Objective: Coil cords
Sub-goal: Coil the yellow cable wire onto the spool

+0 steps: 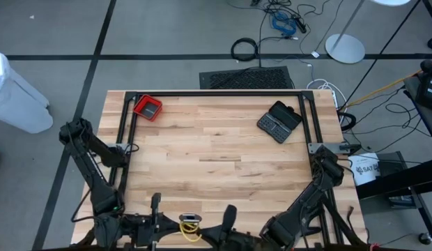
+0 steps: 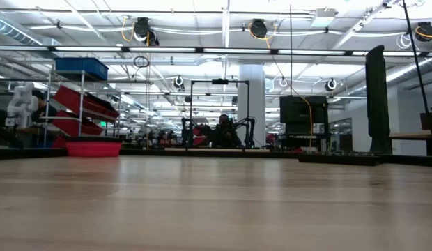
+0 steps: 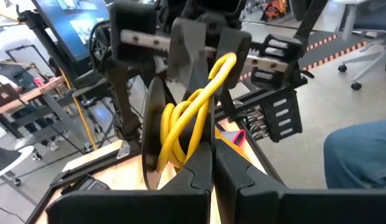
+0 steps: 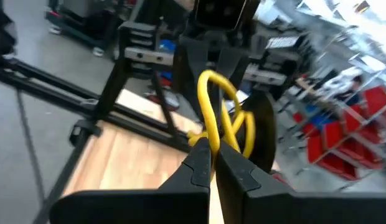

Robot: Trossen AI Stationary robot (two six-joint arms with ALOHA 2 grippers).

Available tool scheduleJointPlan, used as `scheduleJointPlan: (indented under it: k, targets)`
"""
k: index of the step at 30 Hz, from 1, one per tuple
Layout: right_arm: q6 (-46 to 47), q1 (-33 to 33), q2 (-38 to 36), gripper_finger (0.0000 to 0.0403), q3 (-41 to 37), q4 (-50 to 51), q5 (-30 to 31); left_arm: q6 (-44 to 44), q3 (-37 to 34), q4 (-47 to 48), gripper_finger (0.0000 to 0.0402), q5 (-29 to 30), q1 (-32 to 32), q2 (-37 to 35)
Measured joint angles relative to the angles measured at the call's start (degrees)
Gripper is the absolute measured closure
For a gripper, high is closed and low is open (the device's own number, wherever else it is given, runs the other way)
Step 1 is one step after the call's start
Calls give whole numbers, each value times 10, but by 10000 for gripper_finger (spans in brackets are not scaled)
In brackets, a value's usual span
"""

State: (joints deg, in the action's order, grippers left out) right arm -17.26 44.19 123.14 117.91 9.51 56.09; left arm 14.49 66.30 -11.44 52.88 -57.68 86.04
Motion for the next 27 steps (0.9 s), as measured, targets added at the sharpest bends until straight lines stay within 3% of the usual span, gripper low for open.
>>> scheduleJointPlan:
  k: [4,17,24,27]
  targets:
    - [32,-10,0,403,0,33,-25,22,0,-7,400,4,-11,0]
    - [51,-10,-5,403,0,62,-30,58,0,-32,400,-1,-42,0]
    - [57,-8,-11,403,0,63,-40,58,1,-32,400,-68,-44,0]
    - [73,-10,-11,403,0,86,-50,58,1,-32,400,-69,-43,0]
